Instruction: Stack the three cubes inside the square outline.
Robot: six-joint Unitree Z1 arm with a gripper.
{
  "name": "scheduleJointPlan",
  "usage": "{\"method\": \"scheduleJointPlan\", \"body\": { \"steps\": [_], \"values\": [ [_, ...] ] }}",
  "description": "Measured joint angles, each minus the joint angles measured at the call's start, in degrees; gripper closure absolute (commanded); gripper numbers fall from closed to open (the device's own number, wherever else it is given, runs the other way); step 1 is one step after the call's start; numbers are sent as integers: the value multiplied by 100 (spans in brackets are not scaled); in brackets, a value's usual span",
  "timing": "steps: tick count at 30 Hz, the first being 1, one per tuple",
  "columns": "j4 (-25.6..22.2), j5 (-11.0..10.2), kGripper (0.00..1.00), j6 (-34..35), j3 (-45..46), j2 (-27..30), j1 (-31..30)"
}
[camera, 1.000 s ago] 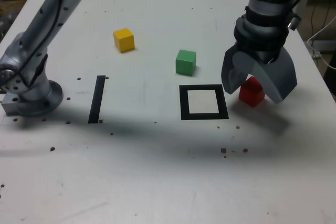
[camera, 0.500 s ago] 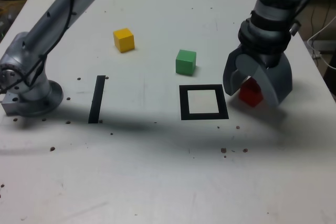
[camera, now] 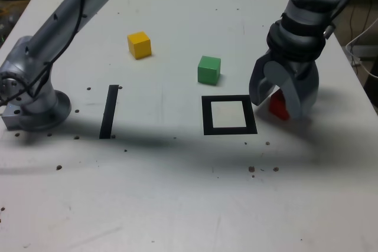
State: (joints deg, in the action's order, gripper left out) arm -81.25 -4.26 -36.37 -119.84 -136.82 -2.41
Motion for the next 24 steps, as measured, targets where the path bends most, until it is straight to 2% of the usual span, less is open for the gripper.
{"method": "scheduleJointPlan", "body": {
  "steps": [13,24],
  "values": [
    [-28,-2,72,152,14,0,-73],
    [-64,-50,72,918,385,244,-78]
  ]
}}
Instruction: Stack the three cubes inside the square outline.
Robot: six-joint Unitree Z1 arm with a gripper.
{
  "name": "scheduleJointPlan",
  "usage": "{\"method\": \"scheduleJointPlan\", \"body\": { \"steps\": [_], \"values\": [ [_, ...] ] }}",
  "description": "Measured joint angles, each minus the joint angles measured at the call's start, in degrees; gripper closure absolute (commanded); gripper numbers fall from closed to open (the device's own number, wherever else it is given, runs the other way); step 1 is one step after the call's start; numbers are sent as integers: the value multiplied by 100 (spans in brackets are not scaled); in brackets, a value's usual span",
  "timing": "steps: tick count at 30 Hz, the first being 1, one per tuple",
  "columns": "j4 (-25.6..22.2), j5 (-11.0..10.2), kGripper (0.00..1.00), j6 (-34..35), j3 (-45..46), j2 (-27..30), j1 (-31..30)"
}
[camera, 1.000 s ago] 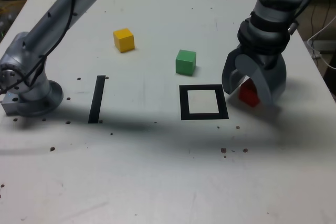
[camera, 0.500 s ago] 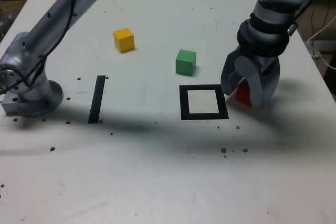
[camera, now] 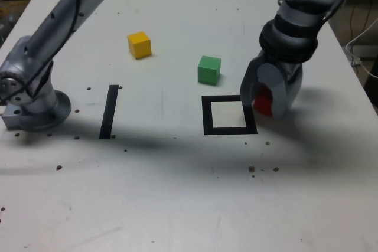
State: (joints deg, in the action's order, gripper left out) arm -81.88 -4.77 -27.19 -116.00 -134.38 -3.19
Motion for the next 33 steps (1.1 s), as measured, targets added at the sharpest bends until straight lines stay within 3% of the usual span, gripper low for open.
{"method": "scheduleJointPlan", "body": {
  "steps": [11,23,33],
  "values": [
    [34,47,72,889,664,713,-4],
    [545,543,72,1695,1714,1256,-5],
    [990,684,72,2060,2363,1561,-5]
  ]
}}
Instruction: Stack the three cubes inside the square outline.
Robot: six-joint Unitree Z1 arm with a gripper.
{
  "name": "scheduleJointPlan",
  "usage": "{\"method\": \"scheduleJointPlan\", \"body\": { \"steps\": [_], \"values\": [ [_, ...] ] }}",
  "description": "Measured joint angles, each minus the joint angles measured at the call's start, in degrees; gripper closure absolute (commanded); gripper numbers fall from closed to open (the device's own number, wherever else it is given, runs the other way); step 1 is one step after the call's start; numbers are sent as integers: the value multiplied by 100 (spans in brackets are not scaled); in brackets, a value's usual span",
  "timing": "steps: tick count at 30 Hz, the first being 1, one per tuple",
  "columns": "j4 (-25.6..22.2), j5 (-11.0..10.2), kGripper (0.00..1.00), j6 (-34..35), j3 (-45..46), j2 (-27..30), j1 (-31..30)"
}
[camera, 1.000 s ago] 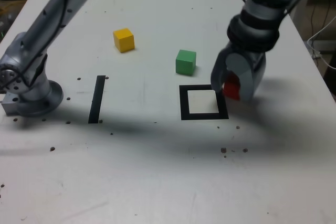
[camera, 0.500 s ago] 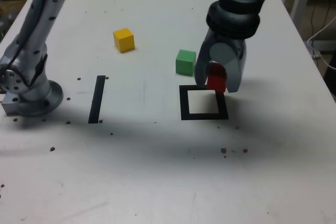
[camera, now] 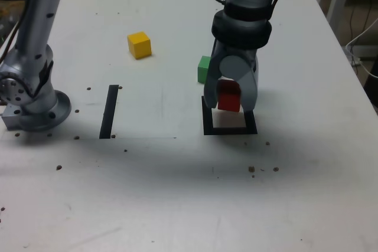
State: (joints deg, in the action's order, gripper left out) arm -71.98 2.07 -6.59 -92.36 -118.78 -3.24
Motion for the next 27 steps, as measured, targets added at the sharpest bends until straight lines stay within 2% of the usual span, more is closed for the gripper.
{"method": "scheduleJointPlan", "body": {
  "steps": [10,27],
  "values": [
    [252,114,72,117,245,32,0],
    [478,115,72,154,392,-62,48]
  ]
}}
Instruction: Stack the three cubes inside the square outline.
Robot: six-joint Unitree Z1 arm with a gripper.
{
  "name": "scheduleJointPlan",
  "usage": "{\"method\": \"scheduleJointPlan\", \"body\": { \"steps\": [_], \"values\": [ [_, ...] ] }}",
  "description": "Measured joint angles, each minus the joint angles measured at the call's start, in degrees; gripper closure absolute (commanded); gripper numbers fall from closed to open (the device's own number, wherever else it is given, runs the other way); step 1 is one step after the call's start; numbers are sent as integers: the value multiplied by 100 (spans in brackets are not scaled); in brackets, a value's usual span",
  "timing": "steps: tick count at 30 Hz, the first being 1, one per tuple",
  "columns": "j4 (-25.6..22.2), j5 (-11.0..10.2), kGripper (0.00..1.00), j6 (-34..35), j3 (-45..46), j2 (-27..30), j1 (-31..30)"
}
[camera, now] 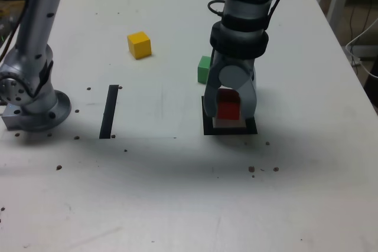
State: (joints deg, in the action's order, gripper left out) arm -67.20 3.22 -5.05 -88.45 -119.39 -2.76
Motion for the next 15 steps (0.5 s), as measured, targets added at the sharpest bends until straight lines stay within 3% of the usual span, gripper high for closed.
{"method": "scheduleJointPlan", "body": {
  "steps": [8,10,15],
  "values": [
    [31,-25,70,-7,29,-55,93],
    [41,-30,59,-11,30,-56,99],
    [102,-12,16,-47,71,-74,101]
  ]
}}
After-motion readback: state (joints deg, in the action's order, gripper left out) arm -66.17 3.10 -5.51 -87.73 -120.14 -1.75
